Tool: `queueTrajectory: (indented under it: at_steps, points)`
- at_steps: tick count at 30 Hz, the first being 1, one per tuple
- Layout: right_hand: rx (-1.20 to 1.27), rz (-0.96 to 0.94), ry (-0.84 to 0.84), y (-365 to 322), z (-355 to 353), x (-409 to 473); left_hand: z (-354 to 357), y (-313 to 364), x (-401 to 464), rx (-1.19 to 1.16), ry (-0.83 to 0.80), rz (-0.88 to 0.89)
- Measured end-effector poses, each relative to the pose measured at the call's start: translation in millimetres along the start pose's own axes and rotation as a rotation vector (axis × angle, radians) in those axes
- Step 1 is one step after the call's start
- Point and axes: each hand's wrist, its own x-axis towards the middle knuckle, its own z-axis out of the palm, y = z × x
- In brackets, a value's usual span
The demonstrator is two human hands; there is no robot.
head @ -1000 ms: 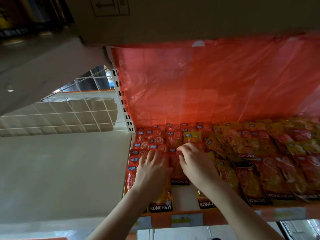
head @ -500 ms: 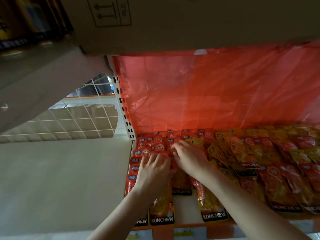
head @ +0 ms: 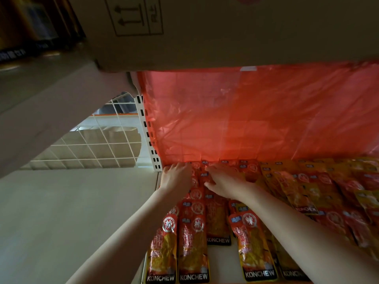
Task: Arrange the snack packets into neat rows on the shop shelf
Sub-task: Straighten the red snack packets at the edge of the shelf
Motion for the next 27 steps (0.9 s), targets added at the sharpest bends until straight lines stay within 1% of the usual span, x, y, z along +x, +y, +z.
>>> queueTrajectory:
  at_steps: [4, 9, 14, 17, 19, 22, 27]
  points:
    - [0.059, -0.041, 0.012, 6.5, -2.9, 1.6, 0.0, -0.7, 9.0, -0.006, -0.066, 0.039]
    - [0.083, -0.037, 0.043, 9.6, -3.5, 5.7, 4.9, 1.9, 16.2, -0.054, -0.042, 0.07]
    - [0.168, -0.028, 0.125, 5.5, -8.4, 13.9, 7.7, -3.9, 28.8, -0.122, -0.036, -0.009]
    - [0.186, -0.067, 0.119, -5.3, -7.2, 21.6, 6.4, -14.0, 36.2, -0.134, -0.056, -0.093]
    - [0.197, -0.092, 0.11, -13.3, -4.6, 26.5, 7.9, -19.2, 39.7, -0.162, -0.049, -0.109]
    - [0.139, -0.086, 0.071, -20.6, -0.3, 30.7, 10.7, -21.3, 44.6, -0.195, -0.048, -0.096]
    - [0.057, -0.058, 0.067, -22.1, 1.6, 30.5, 16.3, -20.8, 52.6, -0.192, -0.008, -0.154]
